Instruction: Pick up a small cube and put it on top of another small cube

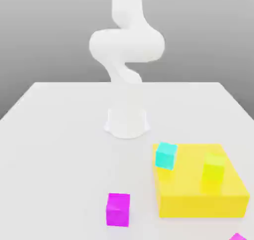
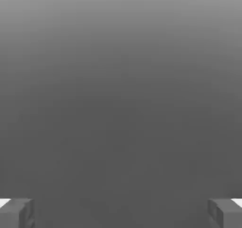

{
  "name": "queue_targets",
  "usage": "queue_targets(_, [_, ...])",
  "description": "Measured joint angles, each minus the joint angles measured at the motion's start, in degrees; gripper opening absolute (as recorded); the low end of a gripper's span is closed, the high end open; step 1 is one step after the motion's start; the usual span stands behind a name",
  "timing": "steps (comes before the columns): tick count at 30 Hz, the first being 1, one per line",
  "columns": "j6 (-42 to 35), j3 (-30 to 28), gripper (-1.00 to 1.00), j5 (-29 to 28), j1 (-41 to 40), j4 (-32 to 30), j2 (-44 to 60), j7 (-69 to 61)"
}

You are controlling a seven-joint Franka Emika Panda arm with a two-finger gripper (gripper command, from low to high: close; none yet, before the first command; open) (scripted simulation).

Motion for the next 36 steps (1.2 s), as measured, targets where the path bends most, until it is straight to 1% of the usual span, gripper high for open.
queue_targets(10, [4.2, 2.6, 0.0, -0.12, 4.07, 3.78, 21.11, -4.35])
queue_targets(17, [7.11, 5.04, 0.0, -1.22, 6.73, 6.37, 35.65, -6.59])
queue_targets(32, [13.21, 7.84, 0.0, -6.89, 13.62, 12.01, 67.07, -9.19])
queue_targets(36, [18.44, 6.6, 0.0, -8.51, 15.11, 13.92, 75.36, -8.43])
